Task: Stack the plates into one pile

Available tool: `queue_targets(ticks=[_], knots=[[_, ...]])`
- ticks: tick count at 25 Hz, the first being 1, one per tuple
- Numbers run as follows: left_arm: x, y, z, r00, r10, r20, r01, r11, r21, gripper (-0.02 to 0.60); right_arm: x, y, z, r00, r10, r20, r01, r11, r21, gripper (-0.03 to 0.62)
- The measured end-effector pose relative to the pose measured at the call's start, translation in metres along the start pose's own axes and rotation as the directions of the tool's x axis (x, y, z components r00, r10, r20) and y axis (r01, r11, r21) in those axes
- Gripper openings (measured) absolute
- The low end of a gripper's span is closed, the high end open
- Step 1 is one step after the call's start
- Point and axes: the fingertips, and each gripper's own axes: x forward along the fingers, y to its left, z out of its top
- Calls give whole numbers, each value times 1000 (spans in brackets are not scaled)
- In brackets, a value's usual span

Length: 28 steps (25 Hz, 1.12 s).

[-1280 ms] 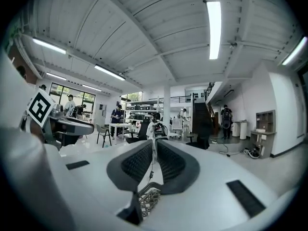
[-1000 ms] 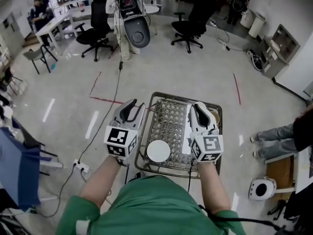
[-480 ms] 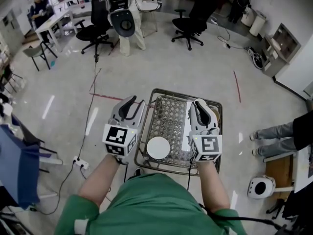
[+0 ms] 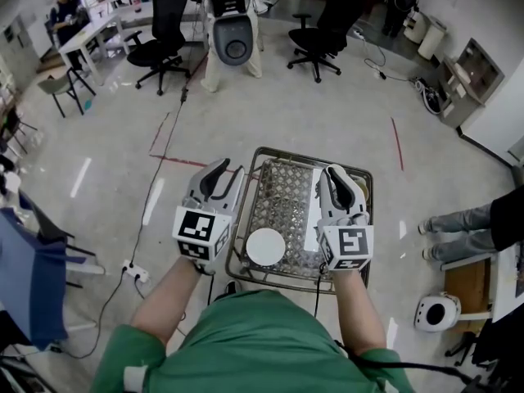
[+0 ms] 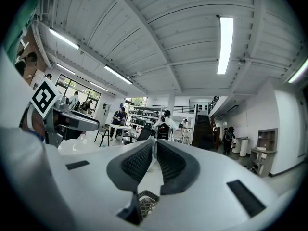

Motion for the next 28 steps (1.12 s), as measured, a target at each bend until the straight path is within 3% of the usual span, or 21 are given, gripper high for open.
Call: queue_targets(ticks=[28], knots=[[5,18,-2,1000,-11,-16,11,1000,-4,124,15,9,8,1000,-4,13,3,1000,15,48]])
